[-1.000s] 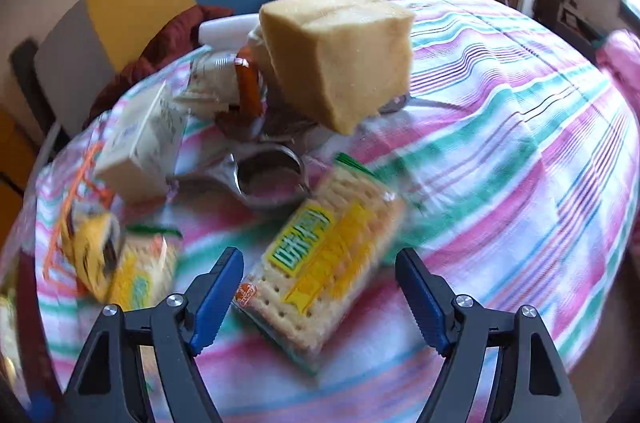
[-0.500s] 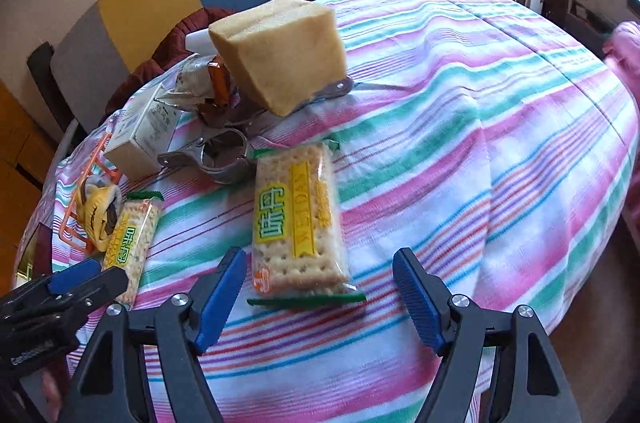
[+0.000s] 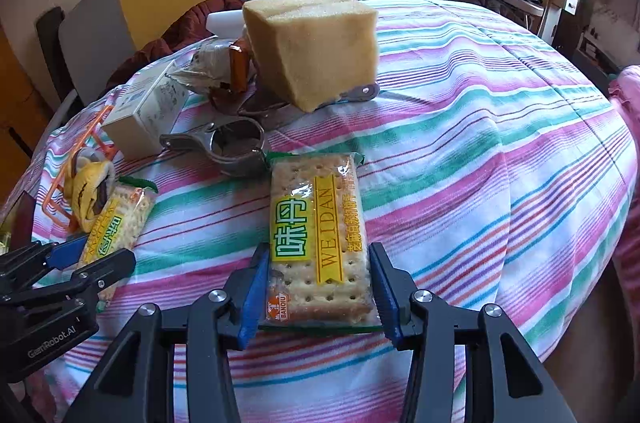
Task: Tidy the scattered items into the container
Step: 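Carry both cracker packets over the gold tray with both tools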
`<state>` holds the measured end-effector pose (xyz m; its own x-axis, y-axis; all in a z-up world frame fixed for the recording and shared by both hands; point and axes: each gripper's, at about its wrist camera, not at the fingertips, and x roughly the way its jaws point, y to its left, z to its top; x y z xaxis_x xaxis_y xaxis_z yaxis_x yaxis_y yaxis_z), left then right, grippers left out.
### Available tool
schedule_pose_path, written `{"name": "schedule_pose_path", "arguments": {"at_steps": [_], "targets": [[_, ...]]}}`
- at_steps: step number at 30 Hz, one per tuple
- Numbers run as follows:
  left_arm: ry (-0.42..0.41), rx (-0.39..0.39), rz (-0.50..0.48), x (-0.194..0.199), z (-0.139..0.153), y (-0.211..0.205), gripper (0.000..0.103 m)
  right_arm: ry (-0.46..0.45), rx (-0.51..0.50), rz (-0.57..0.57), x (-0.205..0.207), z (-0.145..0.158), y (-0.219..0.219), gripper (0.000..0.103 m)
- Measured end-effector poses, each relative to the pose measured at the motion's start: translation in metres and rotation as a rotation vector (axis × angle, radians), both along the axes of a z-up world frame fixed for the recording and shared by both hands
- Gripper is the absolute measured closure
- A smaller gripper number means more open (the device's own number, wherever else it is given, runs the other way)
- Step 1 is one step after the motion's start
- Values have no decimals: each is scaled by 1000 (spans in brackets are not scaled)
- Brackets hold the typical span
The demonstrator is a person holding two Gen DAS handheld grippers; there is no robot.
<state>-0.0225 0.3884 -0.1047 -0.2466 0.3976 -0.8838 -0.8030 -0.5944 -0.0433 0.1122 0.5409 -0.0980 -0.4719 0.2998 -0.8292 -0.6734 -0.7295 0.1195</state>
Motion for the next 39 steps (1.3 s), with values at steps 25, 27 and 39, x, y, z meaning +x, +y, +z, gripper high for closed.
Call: {"name": "schedule_pose_path", "arguments": {"at_steps": [25, 27, 39], "targets": [[-93, 127, 104, 44, 22, -117, 54, 49, -187, 182, 5, 9, -122, 55], [-74, 139, 108, 47, 31, -126, 54, 59, -202, 198, 5, 13, -129, 55], [-39, 209, 215, 34, 68, -193, 54, 126, -197, 346, -19, 62, -190, 55]]}}
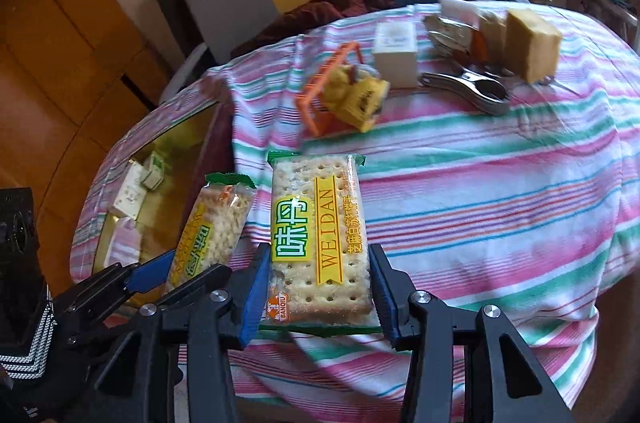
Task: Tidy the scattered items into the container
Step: 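Carry both cracker packets over the gold tray with both tools, then open both tools to drop the cracker packets into the gold tray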
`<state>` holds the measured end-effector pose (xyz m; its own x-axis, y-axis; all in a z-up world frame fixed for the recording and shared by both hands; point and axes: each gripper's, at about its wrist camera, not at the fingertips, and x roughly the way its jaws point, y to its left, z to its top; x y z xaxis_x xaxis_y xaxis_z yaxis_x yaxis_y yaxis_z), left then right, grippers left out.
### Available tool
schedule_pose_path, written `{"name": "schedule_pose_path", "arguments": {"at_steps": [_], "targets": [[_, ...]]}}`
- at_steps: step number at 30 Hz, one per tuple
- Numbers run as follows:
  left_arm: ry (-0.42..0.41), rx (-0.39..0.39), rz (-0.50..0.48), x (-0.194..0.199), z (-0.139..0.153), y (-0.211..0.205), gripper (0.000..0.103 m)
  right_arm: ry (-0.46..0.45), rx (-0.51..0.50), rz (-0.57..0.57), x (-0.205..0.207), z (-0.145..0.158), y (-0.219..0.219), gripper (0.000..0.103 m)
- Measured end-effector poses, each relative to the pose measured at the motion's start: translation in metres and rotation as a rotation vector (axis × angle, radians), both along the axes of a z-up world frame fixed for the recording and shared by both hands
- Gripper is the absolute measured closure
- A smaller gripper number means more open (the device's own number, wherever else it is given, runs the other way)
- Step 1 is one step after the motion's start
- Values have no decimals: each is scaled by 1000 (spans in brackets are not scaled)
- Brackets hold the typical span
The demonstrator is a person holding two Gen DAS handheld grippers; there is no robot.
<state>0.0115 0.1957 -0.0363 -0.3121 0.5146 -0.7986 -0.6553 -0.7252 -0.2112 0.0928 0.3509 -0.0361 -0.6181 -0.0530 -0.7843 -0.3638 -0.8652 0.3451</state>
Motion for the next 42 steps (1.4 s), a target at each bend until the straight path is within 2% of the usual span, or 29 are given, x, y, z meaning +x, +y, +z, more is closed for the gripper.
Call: {"name": "schedule_pose_path", "arguments": {"at_steps": [9, 19, 28, 35, 38, 42], "targets": [[6, 5, 149, -29, 12, -79, 54, 18, -12, 171, -50, 18, -74, 55], [-15, -36, 284, -69, 0, -151, 54, -19, -36, 305, -109, 9, -147, 55], [-37, -67, 363, -104, -7, -199, 54, -76, -67, 326, -132, -13, -175, 55], [-126, -80, 364, -133, -24, -215, 54, -99, -67, 348, -136, -20, -188, 55], [-172, -109, 384, -140, -32, -217, 46, -95, -58, 355, -136, -18, -192, 55], [-151, -94, 410, -137, -30, -224, 43, -99, -61, 358, -137, -19, -195, 55]]}}
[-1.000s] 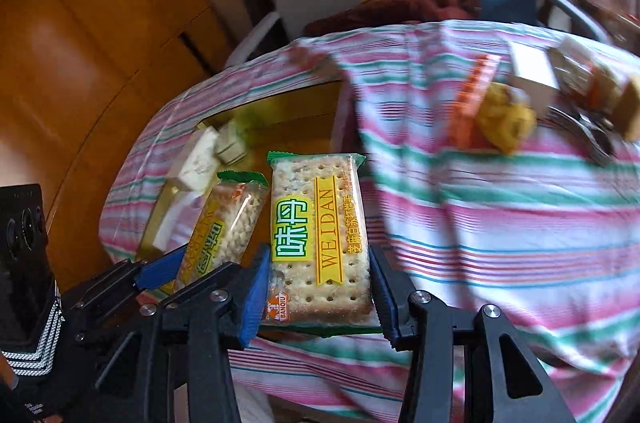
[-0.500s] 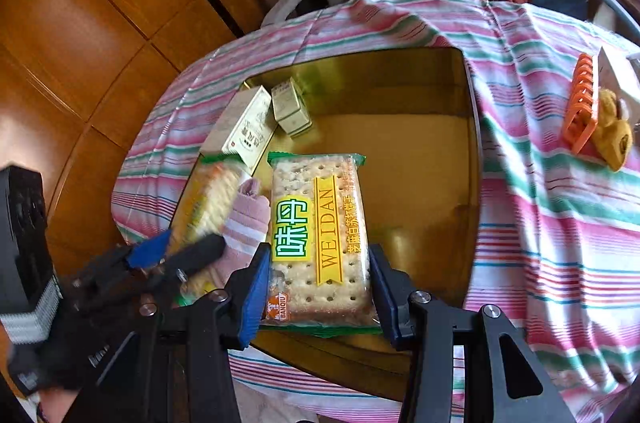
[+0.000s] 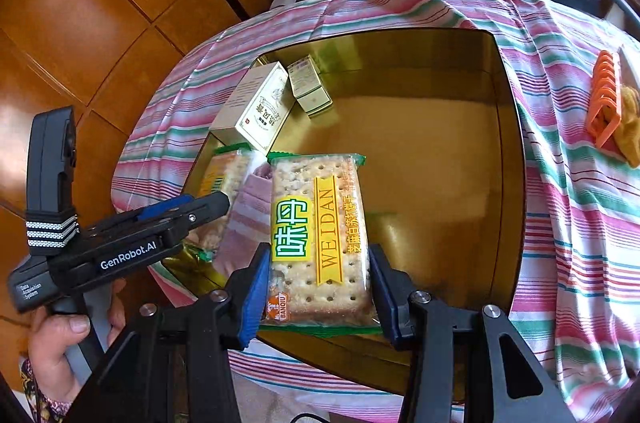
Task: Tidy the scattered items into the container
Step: 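Open both tools to drop the cracker packets into the gold tray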
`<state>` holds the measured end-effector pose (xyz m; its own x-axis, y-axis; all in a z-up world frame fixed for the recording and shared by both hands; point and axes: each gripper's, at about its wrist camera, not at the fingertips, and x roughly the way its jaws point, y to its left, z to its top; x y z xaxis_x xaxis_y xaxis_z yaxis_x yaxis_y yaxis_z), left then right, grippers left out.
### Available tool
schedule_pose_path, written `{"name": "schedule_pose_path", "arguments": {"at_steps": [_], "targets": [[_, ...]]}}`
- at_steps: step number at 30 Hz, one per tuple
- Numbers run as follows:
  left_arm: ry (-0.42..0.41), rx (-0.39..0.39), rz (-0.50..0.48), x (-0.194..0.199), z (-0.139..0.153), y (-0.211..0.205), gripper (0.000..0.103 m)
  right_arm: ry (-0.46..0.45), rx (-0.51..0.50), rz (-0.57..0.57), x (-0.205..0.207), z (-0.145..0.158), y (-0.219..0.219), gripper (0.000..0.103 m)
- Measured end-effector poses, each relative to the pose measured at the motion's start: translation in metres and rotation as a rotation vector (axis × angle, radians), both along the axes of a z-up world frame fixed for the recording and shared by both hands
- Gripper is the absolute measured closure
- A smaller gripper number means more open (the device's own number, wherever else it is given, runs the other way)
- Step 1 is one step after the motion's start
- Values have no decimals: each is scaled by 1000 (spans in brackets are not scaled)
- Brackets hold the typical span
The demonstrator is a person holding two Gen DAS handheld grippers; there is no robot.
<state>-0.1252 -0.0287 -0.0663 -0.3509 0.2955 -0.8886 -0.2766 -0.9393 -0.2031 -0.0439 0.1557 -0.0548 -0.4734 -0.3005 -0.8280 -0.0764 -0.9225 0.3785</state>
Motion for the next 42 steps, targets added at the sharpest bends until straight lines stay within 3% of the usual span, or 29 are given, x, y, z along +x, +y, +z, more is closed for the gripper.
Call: {"name": "schedule_pose_path", "arguments": {"at_steps": [11, 15, 21, 29, 36, 42], "targets": [[110, 45, 91, 23, 24, -18, 43, -34, 26, -29, -6, -13, -8, 53], [111, 101, 120, 30, 26, -23, 43, -26, -74, -16, -7, -16, -12, 46], [122, 164, 166, 41, 27, -26, 43, 18, 10, -41, 0, -5, -1, 49], [102, 172, 116, 50, 24, 3, 43, 13, -10, -59, 7, -8, 12, 51], [123, 190, 46, 70, 29, 40, 43, 121, 48, -72, 26, 13, 28, 51], [168, 233, -35, 89, 43, 84, 43, 201, 74, -159, 44, 27, 68, 51]]}}
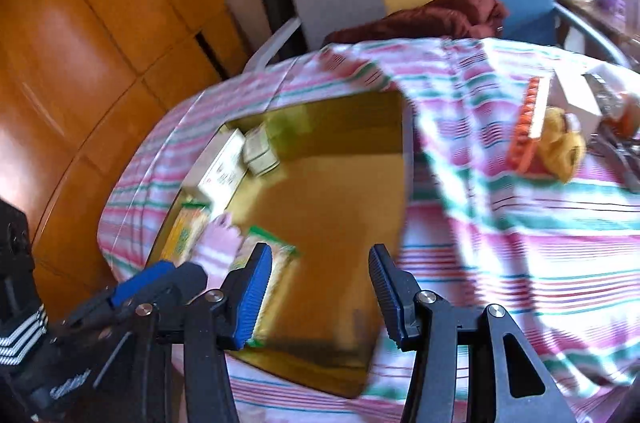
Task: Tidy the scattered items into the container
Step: 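Open both tools to drop the cracker packets into the gold tray, then move both tools back toward the orange rack and yellow sock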
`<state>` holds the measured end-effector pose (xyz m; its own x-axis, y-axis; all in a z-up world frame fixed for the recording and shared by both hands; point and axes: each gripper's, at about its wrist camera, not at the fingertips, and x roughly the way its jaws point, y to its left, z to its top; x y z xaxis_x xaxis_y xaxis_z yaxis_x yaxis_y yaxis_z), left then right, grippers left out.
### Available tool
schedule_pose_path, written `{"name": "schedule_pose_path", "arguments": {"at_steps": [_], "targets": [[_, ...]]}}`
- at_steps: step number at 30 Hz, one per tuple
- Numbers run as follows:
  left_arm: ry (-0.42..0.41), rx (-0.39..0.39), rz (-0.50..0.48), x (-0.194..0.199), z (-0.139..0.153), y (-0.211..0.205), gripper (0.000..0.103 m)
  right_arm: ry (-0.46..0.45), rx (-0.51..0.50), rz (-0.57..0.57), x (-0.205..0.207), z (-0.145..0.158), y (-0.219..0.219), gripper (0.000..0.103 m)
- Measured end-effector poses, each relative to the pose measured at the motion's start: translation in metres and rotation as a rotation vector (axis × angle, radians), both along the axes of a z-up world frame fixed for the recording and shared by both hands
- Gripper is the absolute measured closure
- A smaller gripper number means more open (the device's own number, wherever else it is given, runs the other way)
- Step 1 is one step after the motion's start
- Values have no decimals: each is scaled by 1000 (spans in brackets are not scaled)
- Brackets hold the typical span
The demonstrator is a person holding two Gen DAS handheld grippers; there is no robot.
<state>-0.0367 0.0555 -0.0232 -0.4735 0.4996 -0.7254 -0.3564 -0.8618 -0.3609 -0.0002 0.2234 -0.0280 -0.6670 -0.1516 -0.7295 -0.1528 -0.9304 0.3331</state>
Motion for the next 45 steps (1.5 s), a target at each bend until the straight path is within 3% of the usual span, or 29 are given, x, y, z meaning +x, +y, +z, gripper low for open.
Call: {"name": "schedule_pose_path", "arguments": {"at_steps": [6, 13, 23, 28, 34, 40, 45], "targets": [[30, -36, -115, 18, 8, 55, 43, 30, -2, -129, 26, 1, 55, 50], [100, -44, -277, 58, 10, 117, 43, -6, -53, -314, 66, -23, 129, 44], [74, -156, -454, 73, -23, 206, 41, -43, -94, -498, 117, -61, 220, 43], [10, -176, -462, 63, -42, 233, 41, -26, -83, -528, 127, -66, 257, 33], [-28, -188, -453, 53, -59, 244, 41, -20, -58, -545, 121, -63, 291, 30], [-70, -176, -425, 47, -66, 233, 41, -27, -6, -478, 84, -57, 300, 30], [-84, -150, -394, 45, -67, 218, 41, -18, -12, -360, 47, -50, 277, 30]]}}
